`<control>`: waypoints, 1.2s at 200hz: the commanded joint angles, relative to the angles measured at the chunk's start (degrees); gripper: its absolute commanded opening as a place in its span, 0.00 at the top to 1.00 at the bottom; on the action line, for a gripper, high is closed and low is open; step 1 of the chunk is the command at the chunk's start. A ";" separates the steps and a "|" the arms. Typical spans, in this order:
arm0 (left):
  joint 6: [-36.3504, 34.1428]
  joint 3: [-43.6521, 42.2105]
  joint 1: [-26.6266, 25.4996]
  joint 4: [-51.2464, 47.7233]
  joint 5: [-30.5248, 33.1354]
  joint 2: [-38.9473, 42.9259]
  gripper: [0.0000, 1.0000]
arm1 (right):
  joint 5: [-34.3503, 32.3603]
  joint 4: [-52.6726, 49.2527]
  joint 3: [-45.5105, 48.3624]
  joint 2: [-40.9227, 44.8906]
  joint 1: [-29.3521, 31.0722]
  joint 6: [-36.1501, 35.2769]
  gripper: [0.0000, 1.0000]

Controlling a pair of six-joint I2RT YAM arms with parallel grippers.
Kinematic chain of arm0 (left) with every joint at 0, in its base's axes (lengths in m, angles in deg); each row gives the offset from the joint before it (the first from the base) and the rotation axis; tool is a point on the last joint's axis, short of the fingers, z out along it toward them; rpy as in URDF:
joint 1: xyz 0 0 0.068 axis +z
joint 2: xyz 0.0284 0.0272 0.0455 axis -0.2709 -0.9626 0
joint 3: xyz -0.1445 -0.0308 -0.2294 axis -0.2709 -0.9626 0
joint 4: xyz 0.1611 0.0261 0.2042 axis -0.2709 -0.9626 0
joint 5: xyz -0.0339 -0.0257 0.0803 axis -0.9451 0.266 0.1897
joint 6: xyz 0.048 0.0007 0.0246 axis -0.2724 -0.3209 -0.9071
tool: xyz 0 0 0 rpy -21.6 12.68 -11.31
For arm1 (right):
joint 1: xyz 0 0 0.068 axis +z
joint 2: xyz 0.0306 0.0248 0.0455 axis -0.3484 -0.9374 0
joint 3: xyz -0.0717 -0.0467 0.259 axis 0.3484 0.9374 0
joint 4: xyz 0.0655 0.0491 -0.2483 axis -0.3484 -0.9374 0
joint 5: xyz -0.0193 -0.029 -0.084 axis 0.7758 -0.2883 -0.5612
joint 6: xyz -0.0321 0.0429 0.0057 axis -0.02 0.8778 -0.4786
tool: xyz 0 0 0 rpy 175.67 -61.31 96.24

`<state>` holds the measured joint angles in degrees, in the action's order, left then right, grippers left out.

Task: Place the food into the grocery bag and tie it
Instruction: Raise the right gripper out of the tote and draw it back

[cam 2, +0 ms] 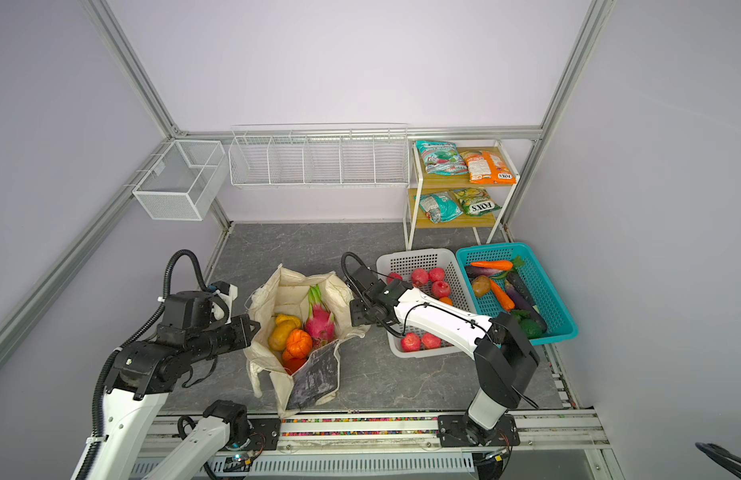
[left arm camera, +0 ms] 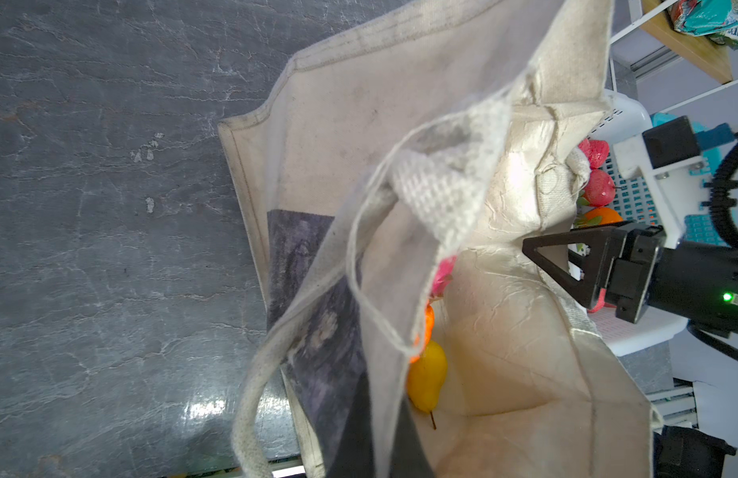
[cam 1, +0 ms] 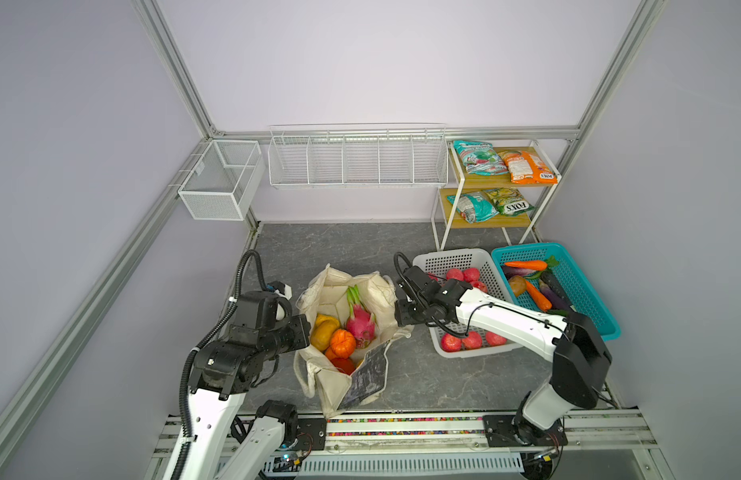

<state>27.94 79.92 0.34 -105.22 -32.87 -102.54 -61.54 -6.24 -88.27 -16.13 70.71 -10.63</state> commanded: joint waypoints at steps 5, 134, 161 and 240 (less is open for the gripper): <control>-1.14 1.45 0.35 0.08 -0.15 -0.67 0.98 | -0.61 -3.26 -4.15 -0.41 -0.23 -1.66 0.77; -2.28 8.42 0.35 13.19 -6.76 -18.42 1.00 | -11.67 -17.75 -24.04 -0.60 -8.42 -12.62 0.90; -2.50 8.28 0.35 15.54 -7.53 -21.61 1.00 | -11.26 -17.71 -24.80 -0.30 -9.41 -13.40 0.85; -4.98 11.48 0.35 16.51 -7.02 -26.40 1.00 | -12.22 -18.56 -35.20 5.86 -17.41 -16.36 0.39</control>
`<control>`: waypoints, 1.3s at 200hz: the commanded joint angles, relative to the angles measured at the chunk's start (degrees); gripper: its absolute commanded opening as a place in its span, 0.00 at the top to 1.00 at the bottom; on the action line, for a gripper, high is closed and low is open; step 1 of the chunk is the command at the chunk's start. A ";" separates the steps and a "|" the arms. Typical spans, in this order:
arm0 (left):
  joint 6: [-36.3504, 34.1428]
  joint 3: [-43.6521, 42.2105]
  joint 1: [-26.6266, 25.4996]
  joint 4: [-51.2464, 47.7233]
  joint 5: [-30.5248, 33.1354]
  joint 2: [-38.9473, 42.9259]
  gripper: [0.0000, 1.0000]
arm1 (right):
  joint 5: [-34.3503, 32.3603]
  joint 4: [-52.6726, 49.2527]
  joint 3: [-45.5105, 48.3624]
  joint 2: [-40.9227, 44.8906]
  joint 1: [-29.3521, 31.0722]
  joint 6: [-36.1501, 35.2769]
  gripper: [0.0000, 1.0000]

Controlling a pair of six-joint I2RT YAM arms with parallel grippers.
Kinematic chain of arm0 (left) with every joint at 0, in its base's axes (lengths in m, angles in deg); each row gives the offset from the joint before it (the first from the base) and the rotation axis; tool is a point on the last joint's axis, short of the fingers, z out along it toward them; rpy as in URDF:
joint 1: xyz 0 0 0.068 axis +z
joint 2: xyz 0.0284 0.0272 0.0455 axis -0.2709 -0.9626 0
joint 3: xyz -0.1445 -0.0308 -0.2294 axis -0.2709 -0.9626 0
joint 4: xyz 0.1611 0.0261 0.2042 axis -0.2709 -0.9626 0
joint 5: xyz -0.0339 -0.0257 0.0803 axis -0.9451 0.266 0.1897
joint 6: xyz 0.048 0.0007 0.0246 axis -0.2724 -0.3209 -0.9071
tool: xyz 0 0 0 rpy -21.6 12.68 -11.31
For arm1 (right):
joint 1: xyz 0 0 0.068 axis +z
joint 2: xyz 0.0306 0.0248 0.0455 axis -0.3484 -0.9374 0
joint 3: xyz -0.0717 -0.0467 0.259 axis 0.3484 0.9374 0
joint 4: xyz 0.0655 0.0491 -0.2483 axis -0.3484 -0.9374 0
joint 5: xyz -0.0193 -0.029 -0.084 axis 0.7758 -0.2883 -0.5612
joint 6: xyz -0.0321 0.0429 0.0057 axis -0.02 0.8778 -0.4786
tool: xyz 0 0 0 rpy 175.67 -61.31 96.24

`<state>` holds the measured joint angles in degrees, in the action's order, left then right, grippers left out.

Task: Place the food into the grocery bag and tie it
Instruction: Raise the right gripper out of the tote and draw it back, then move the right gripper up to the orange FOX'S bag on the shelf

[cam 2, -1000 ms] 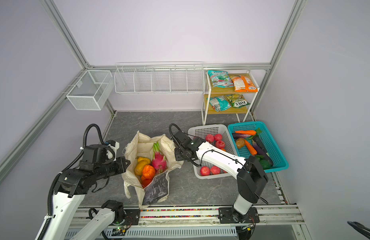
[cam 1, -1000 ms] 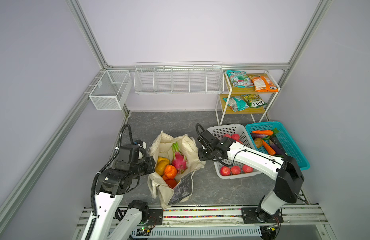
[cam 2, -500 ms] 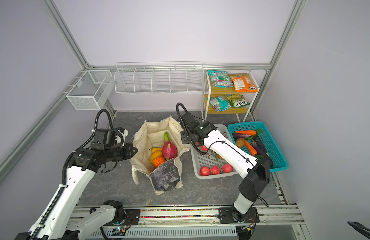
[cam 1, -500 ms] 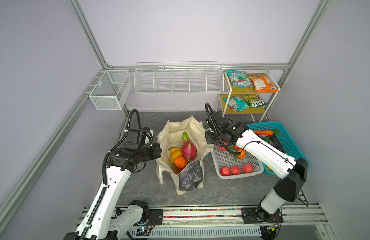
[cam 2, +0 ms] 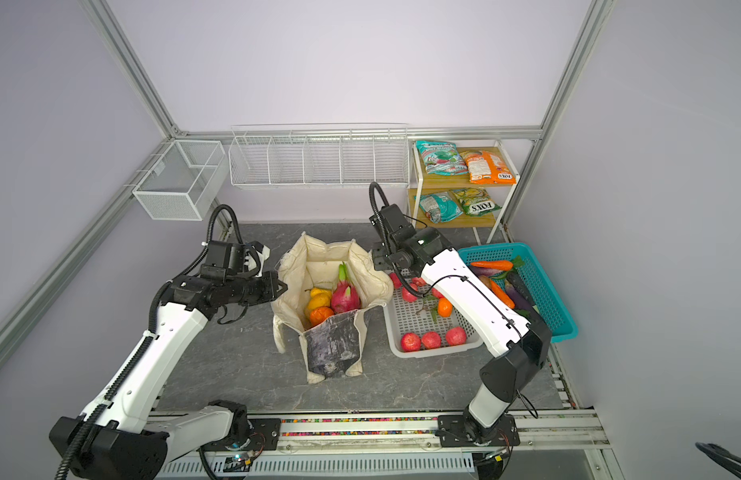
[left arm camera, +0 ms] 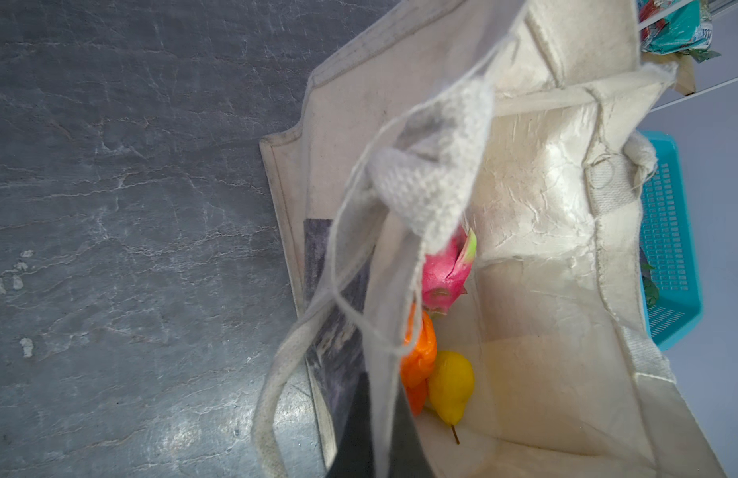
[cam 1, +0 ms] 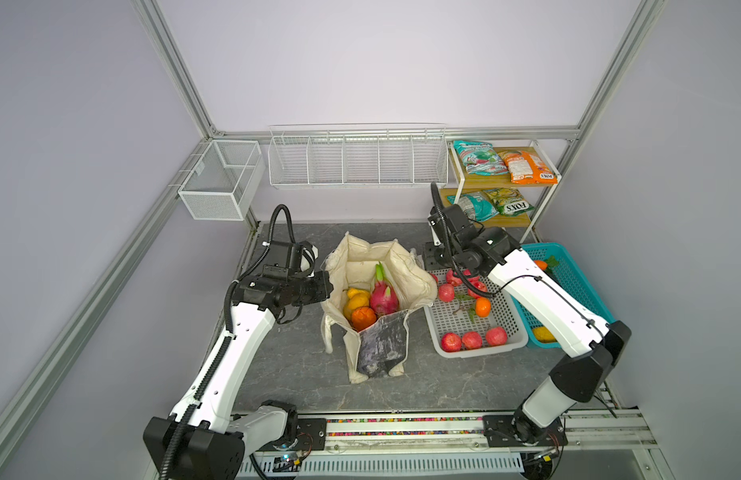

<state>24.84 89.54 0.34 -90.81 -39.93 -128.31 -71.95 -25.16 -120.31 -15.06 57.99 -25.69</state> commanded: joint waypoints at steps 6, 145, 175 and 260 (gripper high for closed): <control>-1.99 1.83 0.35 2.11 0.05 -0.66 1.00 | -1.50 0.39 -3.91 5.34 -6.56 -1.14 0.38; -2.23 -1.32 0.35 3.21 -0.95 0.33 1.00 | 18.99 22.11 -6.17 3.28 -46.08 13.16 0.18; -2.83 -1.31 0.35 2.26 -0.55 0.40 1.00 | 28.14 24.35 -9.23 -1.91 -50.55 19.76 0.22; -3.40 -2.81 0.41 2.28 -0.41 1.58 1.00 | 35.85 26.29 -17.11 -12.13 -53.24 29.86 0.32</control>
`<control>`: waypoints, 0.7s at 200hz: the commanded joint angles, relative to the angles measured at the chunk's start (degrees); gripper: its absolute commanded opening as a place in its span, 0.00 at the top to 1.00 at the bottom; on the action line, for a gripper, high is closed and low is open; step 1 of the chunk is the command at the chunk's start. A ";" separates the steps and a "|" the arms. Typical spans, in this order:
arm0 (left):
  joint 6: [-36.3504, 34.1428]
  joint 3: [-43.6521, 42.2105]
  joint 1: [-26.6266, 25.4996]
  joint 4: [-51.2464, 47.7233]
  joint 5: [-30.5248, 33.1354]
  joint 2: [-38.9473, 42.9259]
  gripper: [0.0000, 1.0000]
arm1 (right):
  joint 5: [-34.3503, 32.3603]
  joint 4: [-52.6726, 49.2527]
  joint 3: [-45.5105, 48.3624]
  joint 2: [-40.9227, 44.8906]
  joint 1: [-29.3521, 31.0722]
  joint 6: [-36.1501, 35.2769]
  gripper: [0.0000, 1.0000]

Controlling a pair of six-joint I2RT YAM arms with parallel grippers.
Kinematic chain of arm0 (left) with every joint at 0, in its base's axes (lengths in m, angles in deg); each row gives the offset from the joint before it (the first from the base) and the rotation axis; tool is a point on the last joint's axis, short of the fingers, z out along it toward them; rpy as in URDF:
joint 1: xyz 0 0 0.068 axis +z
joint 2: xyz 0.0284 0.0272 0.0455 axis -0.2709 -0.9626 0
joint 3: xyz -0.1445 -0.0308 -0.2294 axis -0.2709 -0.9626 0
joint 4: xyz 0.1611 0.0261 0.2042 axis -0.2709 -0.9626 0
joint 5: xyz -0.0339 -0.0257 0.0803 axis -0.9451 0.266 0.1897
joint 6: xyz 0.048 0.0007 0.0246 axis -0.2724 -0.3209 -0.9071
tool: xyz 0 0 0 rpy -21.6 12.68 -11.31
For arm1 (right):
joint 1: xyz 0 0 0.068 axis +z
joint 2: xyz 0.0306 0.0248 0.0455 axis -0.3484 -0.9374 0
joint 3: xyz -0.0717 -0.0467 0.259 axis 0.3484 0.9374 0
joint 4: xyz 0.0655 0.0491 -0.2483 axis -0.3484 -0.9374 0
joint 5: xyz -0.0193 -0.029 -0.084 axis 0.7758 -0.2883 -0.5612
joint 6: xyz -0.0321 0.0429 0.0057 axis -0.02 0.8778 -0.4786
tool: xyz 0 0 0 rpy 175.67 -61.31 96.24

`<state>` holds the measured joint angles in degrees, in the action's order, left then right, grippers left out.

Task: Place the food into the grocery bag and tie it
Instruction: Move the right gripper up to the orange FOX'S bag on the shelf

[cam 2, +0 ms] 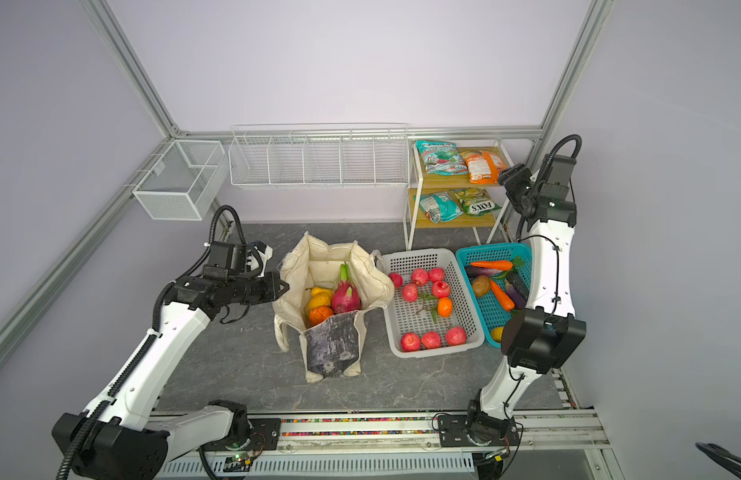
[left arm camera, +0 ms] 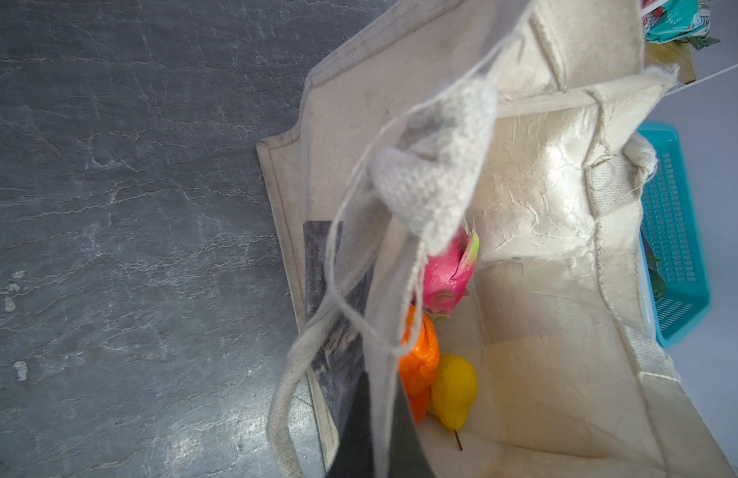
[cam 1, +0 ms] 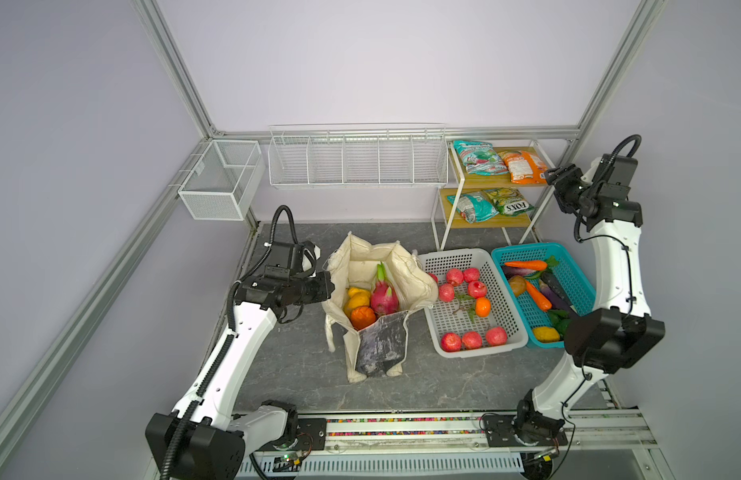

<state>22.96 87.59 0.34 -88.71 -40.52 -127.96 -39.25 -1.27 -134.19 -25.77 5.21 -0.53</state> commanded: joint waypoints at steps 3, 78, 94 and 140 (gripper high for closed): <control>-1.52 -0.96 0.44 0.20 0.30 1.20 1.00 | 3.28 2.60 -3.39 -1.70 -0.42 5.11 0.32; -1.40 -0.91 0.35 0.55 0.19 1.45 1.00 | 2.83 0.57 -8.22 -6.33 -0.27 9.40 0.24; -1.26 -1.11 0.36 0.81 0.22 1.50 1.00 | 2.01 -0.22 -7.65 -5.87 -0.11 9.23 0.23; -0.99 -1.22 0.37 1.64 -0.15 1.02 1.00 | 0.61 1.74 -5.03 -5.24 0.44 10.98 0.25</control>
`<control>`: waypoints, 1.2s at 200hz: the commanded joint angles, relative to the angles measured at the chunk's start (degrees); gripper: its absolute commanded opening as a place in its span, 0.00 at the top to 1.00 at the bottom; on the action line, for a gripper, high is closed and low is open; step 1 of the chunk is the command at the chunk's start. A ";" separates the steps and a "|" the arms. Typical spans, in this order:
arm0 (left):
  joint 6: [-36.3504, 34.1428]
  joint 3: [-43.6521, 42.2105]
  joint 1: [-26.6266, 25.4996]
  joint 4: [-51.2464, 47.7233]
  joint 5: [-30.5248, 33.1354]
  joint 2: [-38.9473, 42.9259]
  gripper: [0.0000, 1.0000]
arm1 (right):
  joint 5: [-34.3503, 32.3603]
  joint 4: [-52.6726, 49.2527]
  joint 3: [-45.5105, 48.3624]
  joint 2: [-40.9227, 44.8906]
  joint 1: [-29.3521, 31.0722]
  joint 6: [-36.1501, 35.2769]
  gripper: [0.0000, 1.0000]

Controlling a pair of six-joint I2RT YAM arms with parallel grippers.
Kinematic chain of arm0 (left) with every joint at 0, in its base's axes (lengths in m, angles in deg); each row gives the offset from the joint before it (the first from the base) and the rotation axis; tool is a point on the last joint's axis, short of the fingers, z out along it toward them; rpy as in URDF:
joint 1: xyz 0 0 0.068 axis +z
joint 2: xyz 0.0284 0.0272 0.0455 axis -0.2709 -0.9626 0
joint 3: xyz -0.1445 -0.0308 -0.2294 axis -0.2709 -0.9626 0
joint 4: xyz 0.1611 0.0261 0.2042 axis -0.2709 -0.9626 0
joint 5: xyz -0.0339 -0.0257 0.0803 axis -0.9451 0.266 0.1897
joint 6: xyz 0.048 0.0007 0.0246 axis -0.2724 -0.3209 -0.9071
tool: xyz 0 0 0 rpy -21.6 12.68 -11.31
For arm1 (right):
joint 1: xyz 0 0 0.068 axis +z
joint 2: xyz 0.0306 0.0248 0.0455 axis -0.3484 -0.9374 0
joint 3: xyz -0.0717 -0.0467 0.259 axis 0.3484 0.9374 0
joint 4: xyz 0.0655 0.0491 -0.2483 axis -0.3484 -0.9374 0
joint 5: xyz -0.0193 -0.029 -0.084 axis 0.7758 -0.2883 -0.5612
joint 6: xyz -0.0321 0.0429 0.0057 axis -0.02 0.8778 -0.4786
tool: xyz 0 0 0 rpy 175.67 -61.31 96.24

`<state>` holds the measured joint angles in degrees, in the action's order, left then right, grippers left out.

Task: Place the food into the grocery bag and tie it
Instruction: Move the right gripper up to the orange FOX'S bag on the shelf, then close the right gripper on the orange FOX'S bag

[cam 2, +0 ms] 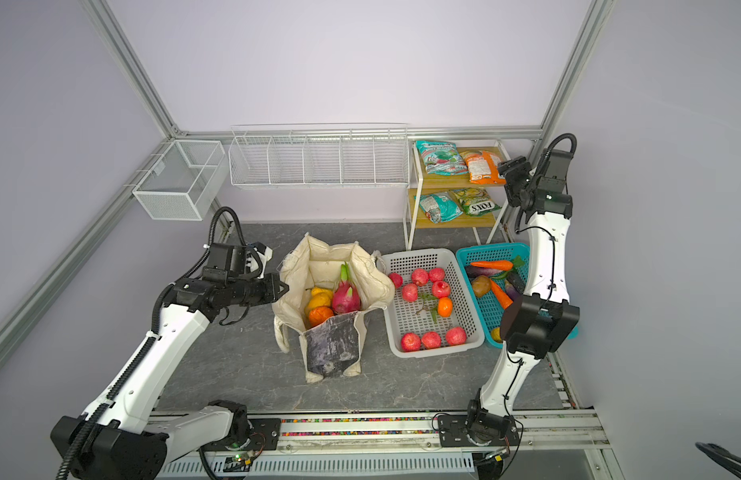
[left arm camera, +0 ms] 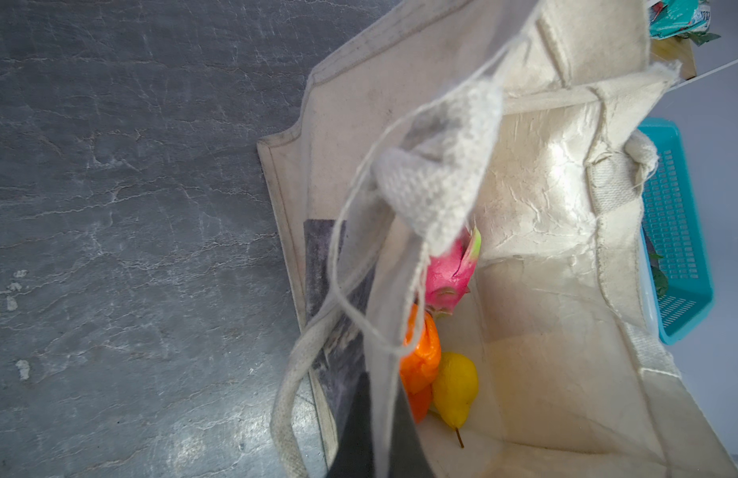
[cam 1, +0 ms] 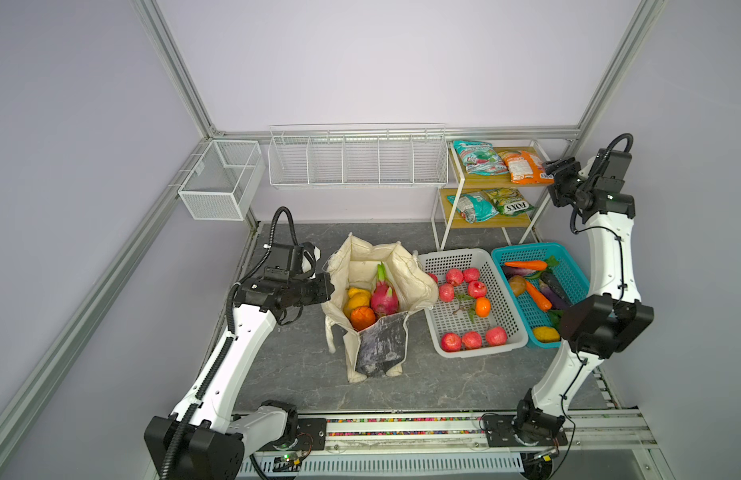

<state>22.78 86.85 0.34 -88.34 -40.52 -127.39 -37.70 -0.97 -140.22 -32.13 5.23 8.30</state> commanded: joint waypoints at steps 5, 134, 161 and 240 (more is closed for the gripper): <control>-0.82 -0.47 0.40 1.31 -0.22 0.43 1.00 | -0.77 1.90 0.93 0.78 0.45 2.57 0.26; -0.82 -0.29 0.41 0.95 0.46 0.85 1.00 | 1.02 5.75 -3.11 -5.29 1.34 6.28 0.36; -0.90 -0.39 0.43 1.06 0.53 0.80 1.00 | 0.89 6.98 -3.05 -5.73 1.56 7.16 0.43; -0.97 -0.82 0.44 1.64 0.34 0.71 1.00 | 0.78 8.56 -3.05 -6.66 1.93 8.33 0.78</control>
<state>22.78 86.52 0.34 -88.01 -40.48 -127.39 -37.24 5.63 -142.28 -37.36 6.74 15.56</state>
